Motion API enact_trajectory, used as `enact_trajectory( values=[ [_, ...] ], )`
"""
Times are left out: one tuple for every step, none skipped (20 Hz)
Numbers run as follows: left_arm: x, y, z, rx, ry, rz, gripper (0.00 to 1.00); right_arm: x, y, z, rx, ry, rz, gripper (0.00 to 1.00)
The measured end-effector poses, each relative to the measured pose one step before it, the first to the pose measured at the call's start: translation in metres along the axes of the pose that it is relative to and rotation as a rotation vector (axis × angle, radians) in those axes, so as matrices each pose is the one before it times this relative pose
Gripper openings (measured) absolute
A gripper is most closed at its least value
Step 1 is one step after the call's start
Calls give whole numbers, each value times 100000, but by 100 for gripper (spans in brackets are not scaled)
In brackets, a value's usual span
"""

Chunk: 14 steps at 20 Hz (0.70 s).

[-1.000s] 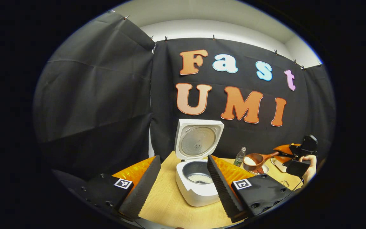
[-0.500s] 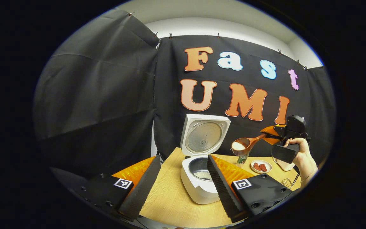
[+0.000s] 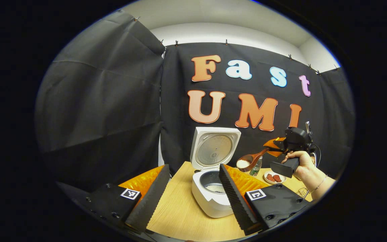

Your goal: Close the left gripper, press the button to open the rice cooker; take a wooden spoon from the chopstick holder with the right hand, scoop a spoonful of rice and pour it into the rice cooker, then put the wooden spoon back into the chopstick holder.

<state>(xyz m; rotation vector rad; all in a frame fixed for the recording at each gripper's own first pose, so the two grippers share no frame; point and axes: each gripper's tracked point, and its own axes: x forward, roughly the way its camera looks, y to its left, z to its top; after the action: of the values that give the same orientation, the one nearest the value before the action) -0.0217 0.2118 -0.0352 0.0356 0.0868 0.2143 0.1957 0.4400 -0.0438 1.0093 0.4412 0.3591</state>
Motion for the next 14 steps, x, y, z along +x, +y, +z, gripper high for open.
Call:
enact_trajectory(
  values=[
    [36, 75, -86, -200, 19, -25, 100, 74, -148, -172, -901, 122, -234, 9],
    [-18, 94, -112, -197, 67, 291, 100, 99, -172, -84, -379, 93, -300, 9],
    [94, 91, -192, 27, 126, 351, 100, 107, 52, -178, -540, -90, -157, 9],
    [8, 21, -38, 55, 229, 143, 99, 70, -29, -14, -892, -278, 61, 9],
    [88, 43, -115, 49, 171, 59, 100, -39, -14, -128, -1041, -232, -127, 9],
    [-51, 84, -111, 54, 198, 73, 100, 95, -80, -110, -1619, -59, -116, 9],
    [-38, 102, -84, -8, 80, 89, 100, 20, 68, -275, -1708, -51, -14, 9],
    [-12, 81, 14, -110, -65, 141, 100, 76, -17, -149, -1886, -115, -22, 9],
    [-100, 68, 84, -177, -249, 98, 100, -19, 107, -208, -2263, -192, 96, 9],
    [-114, 216, -65, 13, -84, 314, 99, 20, 40, -50, -2209, -518, 87, 9],
    [-28, 121, -25, 208, 31, 154, 100, 47, 161, -172, -2196, -431, -30, 9],
    [-120, 27, -55, 161, 25, 164, 100, -10, 47, -131, -1962, -120, 157, 9],
    [-20, -2, 3, 114, -78, -80, 100, -101, 132, -117, -1652, -246, 315, 9],
    [17, -34, 96, 83, -86, -163, 99, 16, 287, -25, -1544, -142, 488, 9]
  ],
)
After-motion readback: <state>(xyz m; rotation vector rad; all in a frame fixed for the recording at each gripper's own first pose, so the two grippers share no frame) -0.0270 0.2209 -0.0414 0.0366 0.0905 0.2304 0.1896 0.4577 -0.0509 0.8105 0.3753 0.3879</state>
